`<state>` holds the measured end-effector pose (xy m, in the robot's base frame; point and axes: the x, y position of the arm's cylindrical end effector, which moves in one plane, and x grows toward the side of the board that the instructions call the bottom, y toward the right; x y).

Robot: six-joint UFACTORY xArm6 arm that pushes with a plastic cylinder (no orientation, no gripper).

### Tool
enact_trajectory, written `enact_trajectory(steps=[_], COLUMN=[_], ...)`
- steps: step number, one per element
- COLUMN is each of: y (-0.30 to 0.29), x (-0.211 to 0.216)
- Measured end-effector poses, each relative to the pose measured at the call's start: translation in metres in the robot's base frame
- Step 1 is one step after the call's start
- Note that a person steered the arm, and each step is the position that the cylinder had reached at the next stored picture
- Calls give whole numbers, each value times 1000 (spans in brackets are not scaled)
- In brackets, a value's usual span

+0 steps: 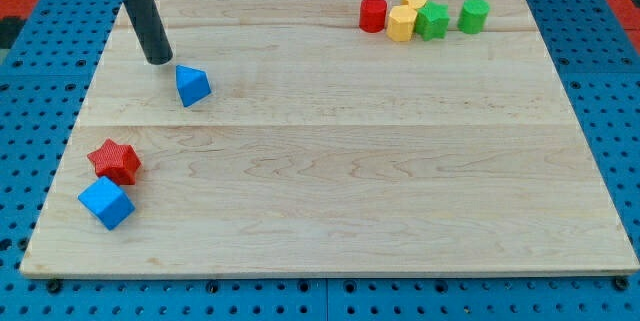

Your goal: Place the blue triangle above the red star

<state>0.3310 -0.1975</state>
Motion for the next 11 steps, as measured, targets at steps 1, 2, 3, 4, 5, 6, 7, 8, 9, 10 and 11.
enact_trajectory(steps=[1, 2, 3, 4, 5, 6, 7, 8, 9, 10, 11], y=[71, 46, 73, 87, 46, 31, 44, 43, 13, -4, -1], x=[40, 111, 118, 57, 74, 130, 127, 94, 125, 131, 130])
